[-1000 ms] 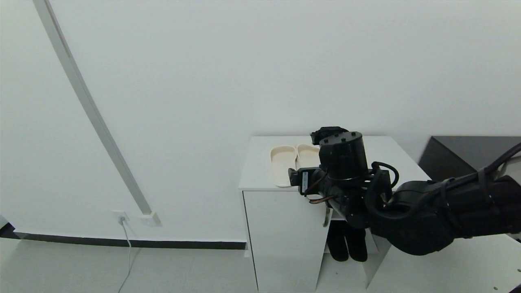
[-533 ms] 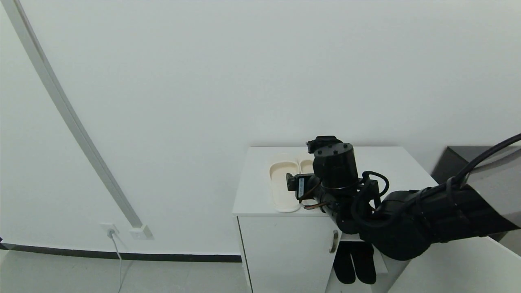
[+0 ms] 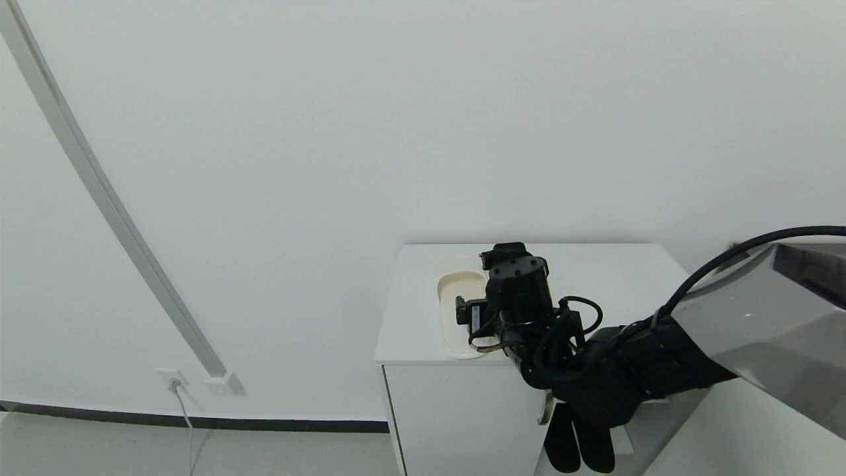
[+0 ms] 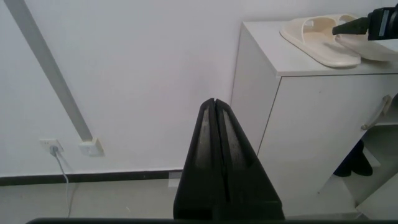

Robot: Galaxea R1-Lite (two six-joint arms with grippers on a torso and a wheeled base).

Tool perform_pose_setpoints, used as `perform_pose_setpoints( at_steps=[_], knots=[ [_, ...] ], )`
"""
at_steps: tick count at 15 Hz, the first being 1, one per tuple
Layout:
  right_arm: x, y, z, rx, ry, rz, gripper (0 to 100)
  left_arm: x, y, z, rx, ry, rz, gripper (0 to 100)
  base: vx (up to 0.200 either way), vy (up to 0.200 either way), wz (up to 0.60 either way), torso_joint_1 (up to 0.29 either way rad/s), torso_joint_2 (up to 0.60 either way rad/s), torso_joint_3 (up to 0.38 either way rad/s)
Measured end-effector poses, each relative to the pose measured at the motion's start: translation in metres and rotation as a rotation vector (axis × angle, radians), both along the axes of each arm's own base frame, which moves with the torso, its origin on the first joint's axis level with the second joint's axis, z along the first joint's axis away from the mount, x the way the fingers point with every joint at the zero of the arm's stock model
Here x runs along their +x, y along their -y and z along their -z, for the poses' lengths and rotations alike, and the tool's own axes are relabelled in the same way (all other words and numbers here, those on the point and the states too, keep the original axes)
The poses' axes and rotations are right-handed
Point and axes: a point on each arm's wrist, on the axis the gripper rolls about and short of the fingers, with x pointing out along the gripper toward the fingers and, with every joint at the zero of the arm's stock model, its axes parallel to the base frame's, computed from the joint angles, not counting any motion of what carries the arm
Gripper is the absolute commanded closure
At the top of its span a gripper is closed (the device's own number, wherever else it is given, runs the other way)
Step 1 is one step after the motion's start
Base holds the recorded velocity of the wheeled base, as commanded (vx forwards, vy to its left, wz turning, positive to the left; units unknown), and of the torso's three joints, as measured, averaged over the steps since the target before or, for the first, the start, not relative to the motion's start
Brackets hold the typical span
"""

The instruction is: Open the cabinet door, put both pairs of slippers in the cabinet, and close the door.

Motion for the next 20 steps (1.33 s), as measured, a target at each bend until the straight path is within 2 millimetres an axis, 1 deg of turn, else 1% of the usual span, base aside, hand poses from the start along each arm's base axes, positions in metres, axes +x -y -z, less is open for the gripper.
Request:
perform_pose_setpoints(
  at_steps=[3,6,9,10,20],
  knots=[
    [0.021,-0.006,0.006,0.006,0.018,0.019,0,0.0,0.0,0.0,0.0,0.0,0.0,100,0.0,0.0,0.0,0.0,0.0,0.0],
    [0.045,-0.006,0.014,0.004,0.033,0.048,0,0.0,0.0,0.0,0.0,0.0,0.0,100,0.0,0.0,0.0,0.0,0.0,0.0],
    [0.059,-0.008,0.016,0.001,0.062,0.058,0,0.0,0.0,0.0,0.0,0.0,0.0,100,0.0,0.0,0.0,0.0,0.0,0.0],
    [0.061,-0.007,0.017,-0.001,0.064,0.06,100,0.0,0.0,0.0,0.0,0.0,-0.001,100,0.0,0.0,0.0,0.0,0.0,0.0],
    [0.061,-0.01,0.019,-0.014,0.072,0.052,100,0.0,0.0,0.0,-0.001,0.0,-0.001,100,0.0,0.0,0.0,0.0,0.0,0.0]
  ],
)
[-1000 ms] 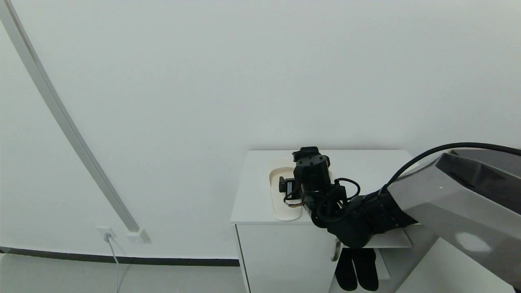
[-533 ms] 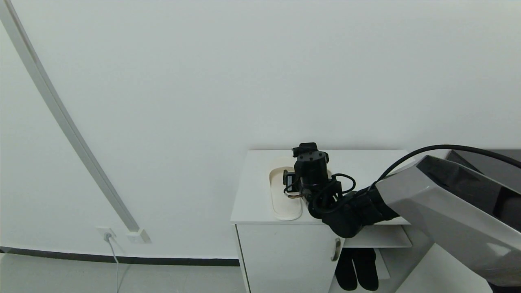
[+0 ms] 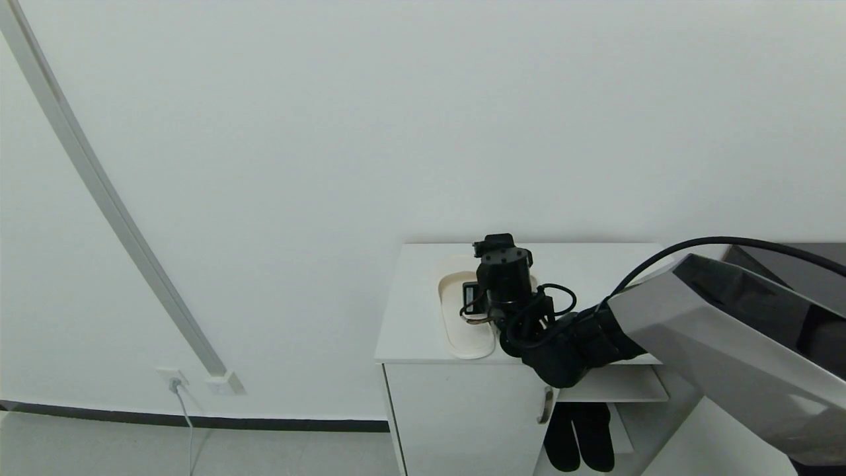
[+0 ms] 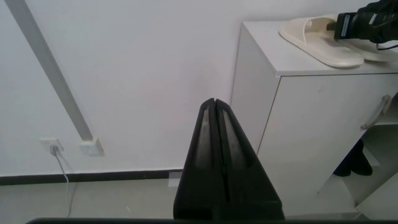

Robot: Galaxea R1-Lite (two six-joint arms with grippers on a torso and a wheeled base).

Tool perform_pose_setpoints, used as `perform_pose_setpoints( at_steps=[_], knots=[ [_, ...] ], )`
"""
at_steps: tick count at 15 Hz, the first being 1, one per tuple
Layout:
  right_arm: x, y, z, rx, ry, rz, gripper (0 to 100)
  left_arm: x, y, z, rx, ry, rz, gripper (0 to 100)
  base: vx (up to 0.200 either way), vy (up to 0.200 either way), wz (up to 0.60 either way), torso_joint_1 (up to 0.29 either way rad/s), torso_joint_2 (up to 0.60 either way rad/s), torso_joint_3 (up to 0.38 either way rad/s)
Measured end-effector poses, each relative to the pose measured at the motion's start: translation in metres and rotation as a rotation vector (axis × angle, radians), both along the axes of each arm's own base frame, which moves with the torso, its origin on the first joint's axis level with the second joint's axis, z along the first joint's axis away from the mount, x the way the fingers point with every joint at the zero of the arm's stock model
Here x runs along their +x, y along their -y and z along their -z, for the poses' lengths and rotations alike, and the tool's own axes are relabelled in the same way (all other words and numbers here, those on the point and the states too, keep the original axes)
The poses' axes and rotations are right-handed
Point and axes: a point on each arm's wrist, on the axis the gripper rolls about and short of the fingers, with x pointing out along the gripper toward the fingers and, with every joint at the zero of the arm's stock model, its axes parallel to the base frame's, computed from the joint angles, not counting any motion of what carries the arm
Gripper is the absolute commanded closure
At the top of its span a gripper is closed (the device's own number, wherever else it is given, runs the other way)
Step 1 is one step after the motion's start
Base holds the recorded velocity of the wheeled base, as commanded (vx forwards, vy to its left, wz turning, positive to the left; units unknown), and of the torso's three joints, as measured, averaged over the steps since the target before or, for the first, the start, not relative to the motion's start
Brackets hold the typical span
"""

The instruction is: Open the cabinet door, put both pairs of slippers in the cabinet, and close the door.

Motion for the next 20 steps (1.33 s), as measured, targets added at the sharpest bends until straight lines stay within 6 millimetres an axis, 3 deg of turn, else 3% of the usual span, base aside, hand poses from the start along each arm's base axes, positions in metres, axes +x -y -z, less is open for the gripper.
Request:
perform_pose_setpoints(
  at_steps=[4,7,11,15,17,20],
  knots=[
    [-0.015,0.009,-0.018,-0.006,0.005,-0.04,100,0.0,0.0,0.0,0.0,0.0,-0.001,100,0.0,0.0,0.0,0.0,0.0,0.0],
    [-0.043,0.027,-0.046,0.007,0.014,-0.141,100,0.0,0.0,0.0,0.001,0.0,0.0,100,0.0,0.0,0.0,0.0,0.0,0.0],
    [-0.105,0.066,-0.066,0.015,-0.035,-0.329,100,0.0,0.0,0.0,0.001,0.0,0.0,100,0.0,0.0,0.0,0.0,0.0,0.0],
    [-0.168,0.098,-0.073,0.026,-0.064,-0.489,100,0.0,0.0,0.0,0.0,0.0,0.0,100,0.0,0.0,0.0,0.0,0.0,0.0],
    [-0.182,0.102,-0.076,0.031,-0.057,-0.518,100,0.0,0.0,0.0,0.0,0.0,-0.001,100,0.0,0.0,0.0,0.0,0.0,0.0],
    [-0.187,0.104,-0.079,0.037,-0.048,-0.526,100,0.0,0.0,0.0,-0.002,0.0,-0.001,100,0.0,0.0,0.0,0.0,0.0,0.0]
  ],
)
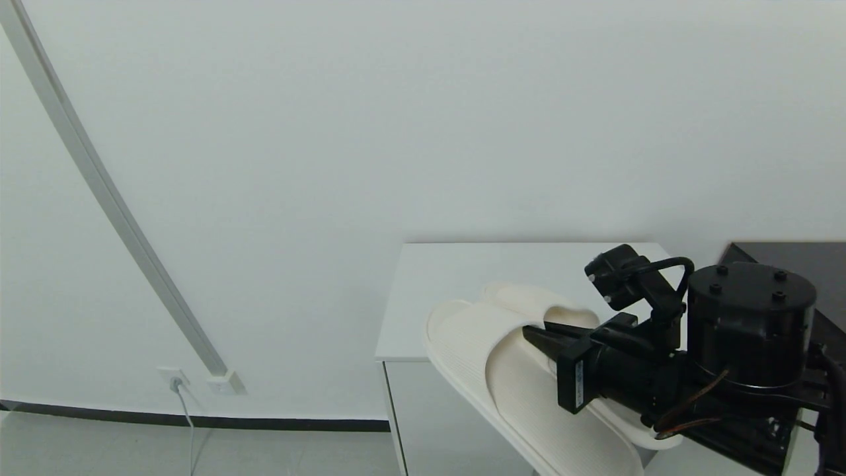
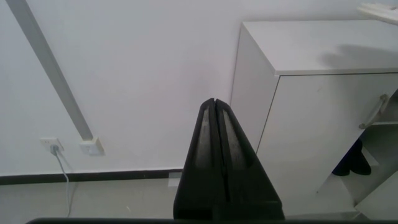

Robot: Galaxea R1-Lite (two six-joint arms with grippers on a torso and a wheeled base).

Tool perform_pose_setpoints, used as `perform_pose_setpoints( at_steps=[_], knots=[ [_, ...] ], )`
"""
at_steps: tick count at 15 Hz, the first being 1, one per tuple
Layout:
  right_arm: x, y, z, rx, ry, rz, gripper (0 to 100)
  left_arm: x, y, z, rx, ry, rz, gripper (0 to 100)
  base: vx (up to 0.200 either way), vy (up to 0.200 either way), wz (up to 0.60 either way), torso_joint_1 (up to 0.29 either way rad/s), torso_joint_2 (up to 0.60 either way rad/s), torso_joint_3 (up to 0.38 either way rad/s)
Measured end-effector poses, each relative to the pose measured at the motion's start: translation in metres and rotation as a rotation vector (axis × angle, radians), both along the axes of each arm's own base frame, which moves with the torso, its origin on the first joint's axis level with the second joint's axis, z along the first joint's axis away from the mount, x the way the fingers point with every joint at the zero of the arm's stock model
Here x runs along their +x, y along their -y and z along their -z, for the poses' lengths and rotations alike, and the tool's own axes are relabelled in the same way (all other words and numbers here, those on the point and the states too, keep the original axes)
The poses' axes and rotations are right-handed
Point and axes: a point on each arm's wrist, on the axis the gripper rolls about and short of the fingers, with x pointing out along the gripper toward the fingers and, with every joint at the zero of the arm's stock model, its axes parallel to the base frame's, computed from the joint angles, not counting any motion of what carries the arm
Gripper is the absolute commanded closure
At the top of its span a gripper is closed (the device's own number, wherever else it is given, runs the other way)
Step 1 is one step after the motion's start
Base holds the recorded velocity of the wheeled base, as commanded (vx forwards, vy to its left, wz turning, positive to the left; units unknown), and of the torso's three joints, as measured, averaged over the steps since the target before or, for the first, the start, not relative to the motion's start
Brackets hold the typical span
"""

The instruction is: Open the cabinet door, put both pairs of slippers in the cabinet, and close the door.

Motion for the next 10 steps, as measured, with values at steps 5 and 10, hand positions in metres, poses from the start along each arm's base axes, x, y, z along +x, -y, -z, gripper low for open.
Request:
perform_pose_setpoints(
  at_steps=[5,10],
  knots=[
    [-0.0029,-0.0008,-0.0001,0.0,0.0,-0.009,100,0.0,0.0,0.0,0.0,0.0,0.0,100,-0.2,0.0,0.0,0.006,0.0,0.002],
    [-0.0043,-0.0014,0.0,0.0,0.0,-0.013,100,0.0,0.0,0.0,0.0,0.0,0.0,100,-0.16,0.0,0.0,-0.003,0.0,0.005]
  ],
)
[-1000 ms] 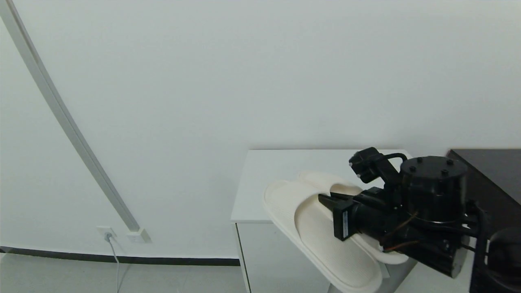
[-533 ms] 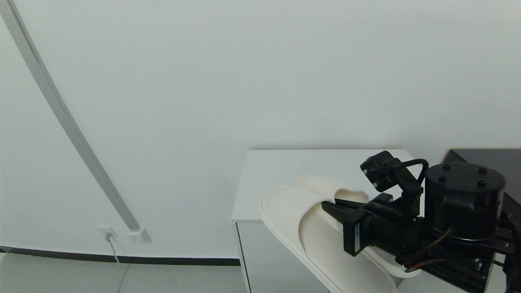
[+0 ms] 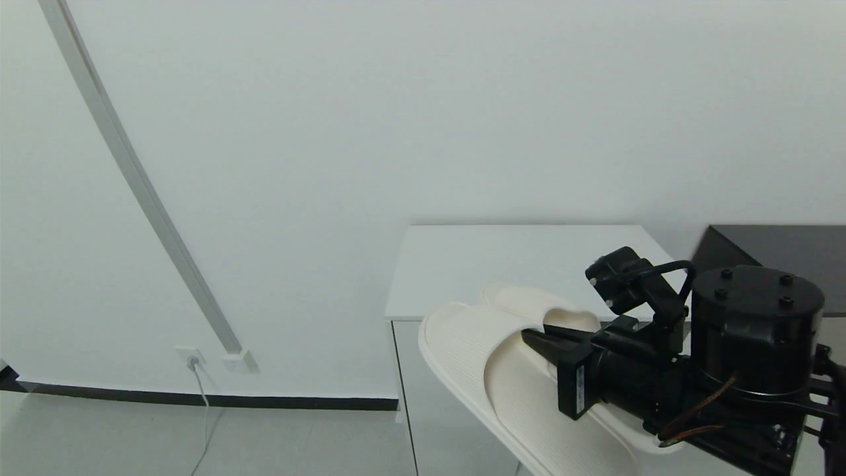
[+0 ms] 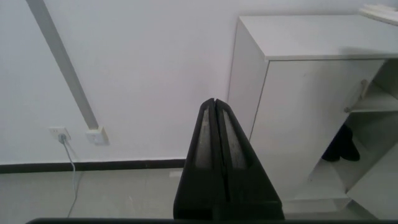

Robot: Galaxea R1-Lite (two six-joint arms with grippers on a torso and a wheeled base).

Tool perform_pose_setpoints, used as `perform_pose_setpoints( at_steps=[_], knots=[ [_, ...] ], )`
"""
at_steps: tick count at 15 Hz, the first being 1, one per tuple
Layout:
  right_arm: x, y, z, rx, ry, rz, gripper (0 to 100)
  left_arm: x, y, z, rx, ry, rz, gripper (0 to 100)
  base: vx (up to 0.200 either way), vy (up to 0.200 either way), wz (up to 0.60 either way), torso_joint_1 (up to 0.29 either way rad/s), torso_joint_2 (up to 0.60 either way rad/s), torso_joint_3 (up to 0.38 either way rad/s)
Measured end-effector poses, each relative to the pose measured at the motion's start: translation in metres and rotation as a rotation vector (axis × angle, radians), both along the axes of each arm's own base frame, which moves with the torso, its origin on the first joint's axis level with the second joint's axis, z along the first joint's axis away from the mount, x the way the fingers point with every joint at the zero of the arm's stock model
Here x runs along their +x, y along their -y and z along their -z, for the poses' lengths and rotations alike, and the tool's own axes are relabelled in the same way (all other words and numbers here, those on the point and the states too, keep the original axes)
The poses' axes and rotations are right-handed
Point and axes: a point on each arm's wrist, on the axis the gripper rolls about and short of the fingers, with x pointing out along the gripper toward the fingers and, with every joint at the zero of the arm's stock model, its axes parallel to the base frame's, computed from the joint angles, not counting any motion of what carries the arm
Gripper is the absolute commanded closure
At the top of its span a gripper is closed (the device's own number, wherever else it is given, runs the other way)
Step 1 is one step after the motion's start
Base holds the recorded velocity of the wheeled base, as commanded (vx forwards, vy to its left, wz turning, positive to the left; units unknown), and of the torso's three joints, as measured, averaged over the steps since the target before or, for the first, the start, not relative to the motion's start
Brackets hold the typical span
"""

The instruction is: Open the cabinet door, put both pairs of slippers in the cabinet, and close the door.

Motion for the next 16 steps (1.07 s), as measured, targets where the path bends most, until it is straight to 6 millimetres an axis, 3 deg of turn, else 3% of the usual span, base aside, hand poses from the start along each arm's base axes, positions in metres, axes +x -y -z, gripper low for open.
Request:
perform_pose_setpoints(
  at_steps=[10,16],
  knots=[
    [-0.0004,0.0,0.0025,-0.01,-0.004,-0.002,100,0.0,0.0,0.0,-0.001,0.0,0.001,100,0.0,0.0,0.0,0.0,0.0,0.0],
    [0.0009,-0.0014,0.0047,-0.016,-0.01,0.0,100,0.0,0.0,0.0,0.0,0.0,0.001,100,0.0,-0.2,0.0,0.004,0.0,0.0]
  ],
)
